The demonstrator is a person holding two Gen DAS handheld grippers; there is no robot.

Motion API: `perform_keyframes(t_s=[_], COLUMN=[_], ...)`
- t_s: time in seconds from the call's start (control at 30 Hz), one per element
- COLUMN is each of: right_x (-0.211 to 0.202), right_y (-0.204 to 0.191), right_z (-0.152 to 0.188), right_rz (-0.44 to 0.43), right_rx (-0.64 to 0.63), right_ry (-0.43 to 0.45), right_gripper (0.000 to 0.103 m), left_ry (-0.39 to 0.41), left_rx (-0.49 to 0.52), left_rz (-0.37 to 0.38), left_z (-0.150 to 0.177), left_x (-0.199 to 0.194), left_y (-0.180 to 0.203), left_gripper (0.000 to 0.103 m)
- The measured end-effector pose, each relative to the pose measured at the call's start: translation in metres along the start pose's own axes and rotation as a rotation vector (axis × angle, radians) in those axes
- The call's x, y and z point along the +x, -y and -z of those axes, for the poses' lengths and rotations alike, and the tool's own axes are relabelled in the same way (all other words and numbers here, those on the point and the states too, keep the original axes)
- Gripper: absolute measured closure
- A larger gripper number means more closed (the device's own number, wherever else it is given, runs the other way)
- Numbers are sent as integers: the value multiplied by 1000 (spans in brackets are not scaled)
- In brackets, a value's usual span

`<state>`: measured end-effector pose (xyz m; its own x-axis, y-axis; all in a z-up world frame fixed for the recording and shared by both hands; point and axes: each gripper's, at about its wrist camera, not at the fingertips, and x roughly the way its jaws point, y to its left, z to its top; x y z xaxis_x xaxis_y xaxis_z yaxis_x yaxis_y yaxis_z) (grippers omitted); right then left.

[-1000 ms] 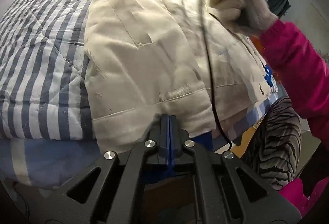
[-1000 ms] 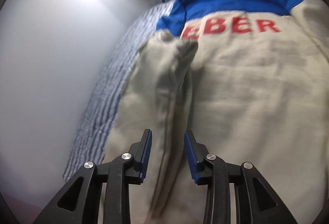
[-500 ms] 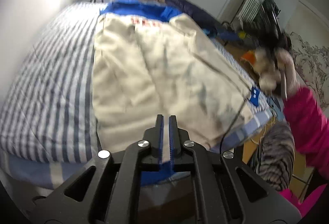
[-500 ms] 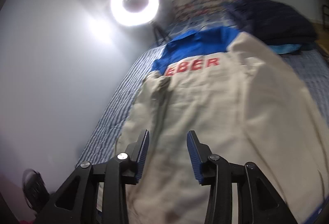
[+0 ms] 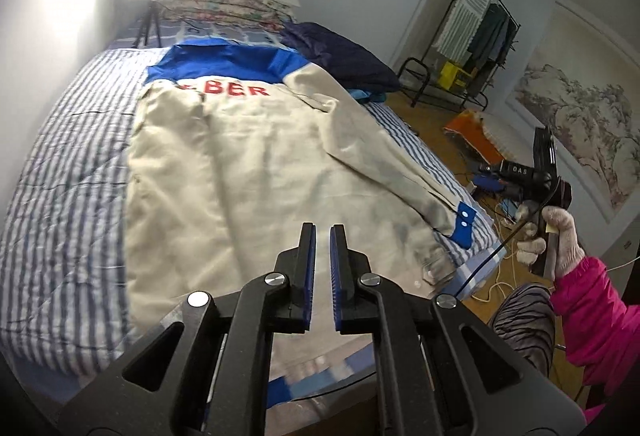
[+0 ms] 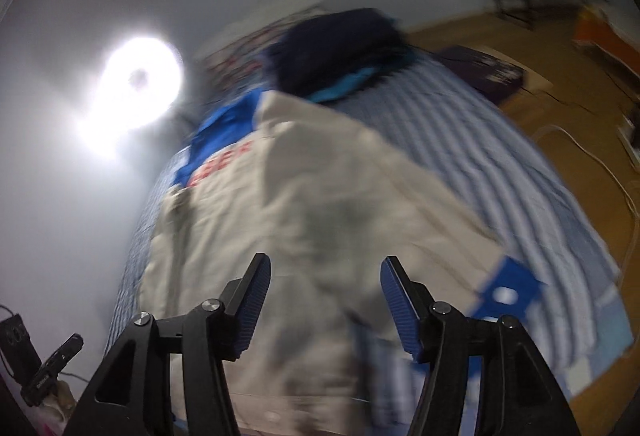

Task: Fold large clothes
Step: 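Open the left gripper off the cuff while the right gripper grasps the other blue cuff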

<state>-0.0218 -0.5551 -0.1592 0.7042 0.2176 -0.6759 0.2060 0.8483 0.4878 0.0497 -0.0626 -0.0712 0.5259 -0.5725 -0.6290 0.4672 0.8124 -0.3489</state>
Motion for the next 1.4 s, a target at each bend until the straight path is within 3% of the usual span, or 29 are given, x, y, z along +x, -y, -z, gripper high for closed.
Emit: perform_keyframes(t_s=[0.17,0.43,0.57,0.63,0.73,0.8,0.87,1.0,1.17,1.4], right_x=[7,27,38,44,51,50,47,34,7,-16], right_y=[54,117,122,118,108,98,85,56,27,-39], right_z=[0,5,7,9,11,13,14,16,14,26], right_rz=[83,111,122,149,202,235,269,314,282,113], right_rx=[80,228,215,184,101,46,-15,-144,-204,-341], right_ry=[-2,-45,-64,-78,-107,-109,-108,-79,-10,42], right_gripper=[35,35,44,49,72,80,96,99,100,100], left_ry=[-41,-96,-122,-133,-144,-148,-148,-141,-142,-119], left_rx=[17,15,20,22,17,12,6,-15,-22,-41], left_rz=[41,72,73,70,60,53,45,48,48,35], left_z=[1,5,9,11,15,17,18,21,25,25], left_x=[25,57,71,76,79,80,79,76,76,68], left_y=[21,38,41,41,37,33,29,23,21,15], left_gripper=[98,98,98,98,98,98,98,98,98,98])
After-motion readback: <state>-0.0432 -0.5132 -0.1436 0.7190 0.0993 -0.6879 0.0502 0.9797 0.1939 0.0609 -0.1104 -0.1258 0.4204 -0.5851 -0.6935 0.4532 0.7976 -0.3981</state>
